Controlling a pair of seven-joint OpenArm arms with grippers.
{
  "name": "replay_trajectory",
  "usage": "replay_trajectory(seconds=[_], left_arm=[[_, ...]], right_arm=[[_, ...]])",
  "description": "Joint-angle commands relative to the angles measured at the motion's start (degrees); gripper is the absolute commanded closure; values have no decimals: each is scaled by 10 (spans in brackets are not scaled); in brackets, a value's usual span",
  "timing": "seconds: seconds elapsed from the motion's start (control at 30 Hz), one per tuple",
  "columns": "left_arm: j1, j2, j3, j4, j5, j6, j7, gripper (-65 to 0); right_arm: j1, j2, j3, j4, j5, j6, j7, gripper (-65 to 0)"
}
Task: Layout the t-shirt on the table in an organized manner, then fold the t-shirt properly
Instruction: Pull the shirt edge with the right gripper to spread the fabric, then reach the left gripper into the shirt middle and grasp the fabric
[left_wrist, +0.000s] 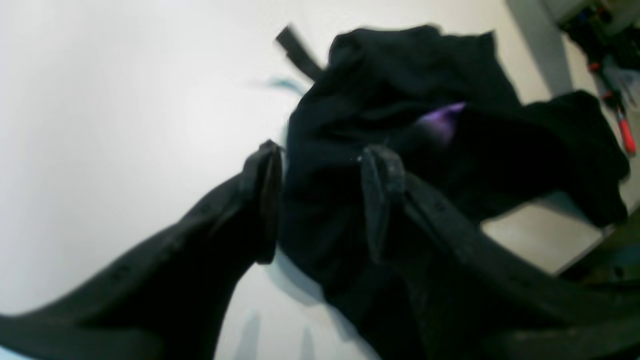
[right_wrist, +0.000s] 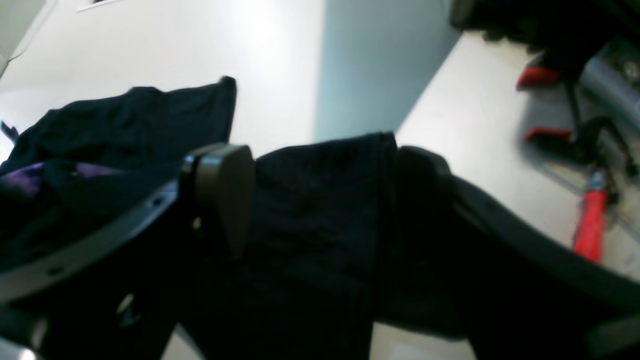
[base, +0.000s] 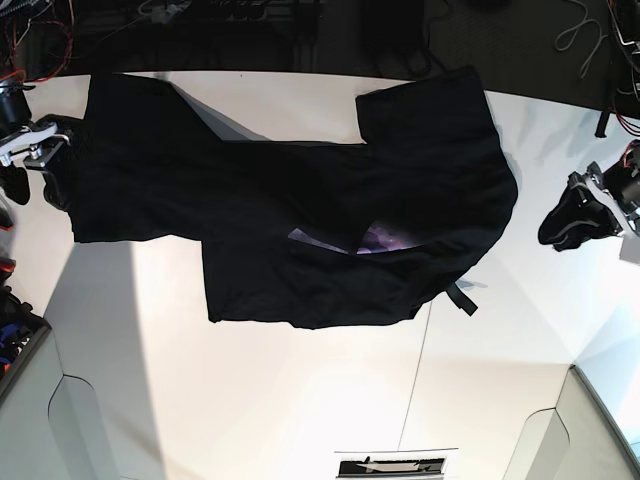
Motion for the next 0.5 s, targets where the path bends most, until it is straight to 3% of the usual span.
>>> replay_trajectory(seconds=[0.0,0.07,0.23,0.37,0.47], left_arm=[[-2,-6,-5,20,-15,-7,-10,-288],[-2,3,-4,43,-14,-7,-17,-288],[-13,8,54,91,49,-7,-81,-287],[-60,15,155,94,138,-7,-136,-258],[-108,40,219,91,224,-7,-159,-127]], right_arm=[[10,6,-8,-10,3,2,17,-428],[21,6,-33,-49,-15,2,22,-350],[38,6,-97,-127,-38,2,23,0],[42,6,-115,-146,-43,4,39,0],[42,5,-116,-146,-46,4,39,0]])
